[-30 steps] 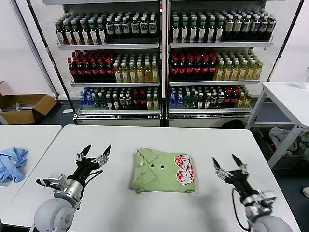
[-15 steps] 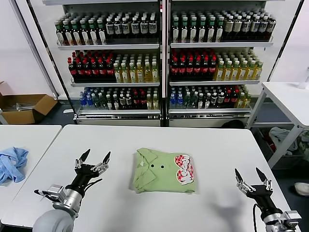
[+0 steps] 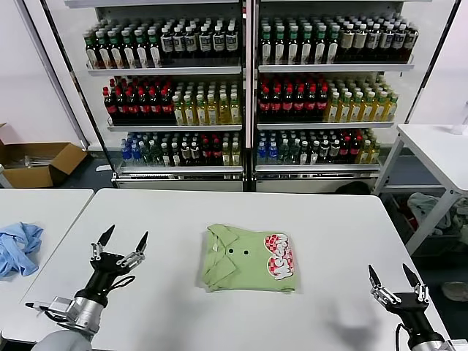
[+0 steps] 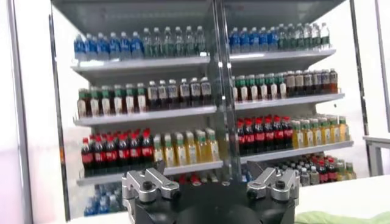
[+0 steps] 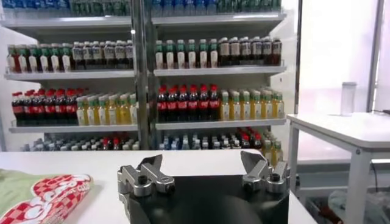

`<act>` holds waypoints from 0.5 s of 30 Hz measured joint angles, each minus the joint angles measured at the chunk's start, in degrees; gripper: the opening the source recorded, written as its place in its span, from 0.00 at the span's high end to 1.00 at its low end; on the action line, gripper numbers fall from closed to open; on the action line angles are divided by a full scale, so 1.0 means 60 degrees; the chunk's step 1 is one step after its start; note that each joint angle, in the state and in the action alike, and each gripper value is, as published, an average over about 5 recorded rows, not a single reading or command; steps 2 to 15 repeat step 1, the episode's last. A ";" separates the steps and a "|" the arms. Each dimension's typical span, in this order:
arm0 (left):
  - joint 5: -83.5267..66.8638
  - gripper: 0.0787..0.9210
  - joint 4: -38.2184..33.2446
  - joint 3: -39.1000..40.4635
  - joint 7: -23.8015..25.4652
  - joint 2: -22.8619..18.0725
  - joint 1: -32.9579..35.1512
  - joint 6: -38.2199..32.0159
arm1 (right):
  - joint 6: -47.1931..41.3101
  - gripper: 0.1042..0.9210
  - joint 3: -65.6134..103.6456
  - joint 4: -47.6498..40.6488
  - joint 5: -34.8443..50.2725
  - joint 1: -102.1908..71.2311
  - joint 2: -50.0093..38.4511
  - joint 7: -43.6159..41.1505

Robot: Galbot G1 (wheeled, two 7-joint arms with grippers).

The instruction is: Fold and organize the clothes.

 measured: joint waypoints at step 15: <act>0.0017 0.12 0.0000 -0.0053 0.0054 -0.0022 0.0013 -0.0040 | 0.0008 0.12 0.0023 0.0012 0.0002 -0.0008 0.0011 -0.0012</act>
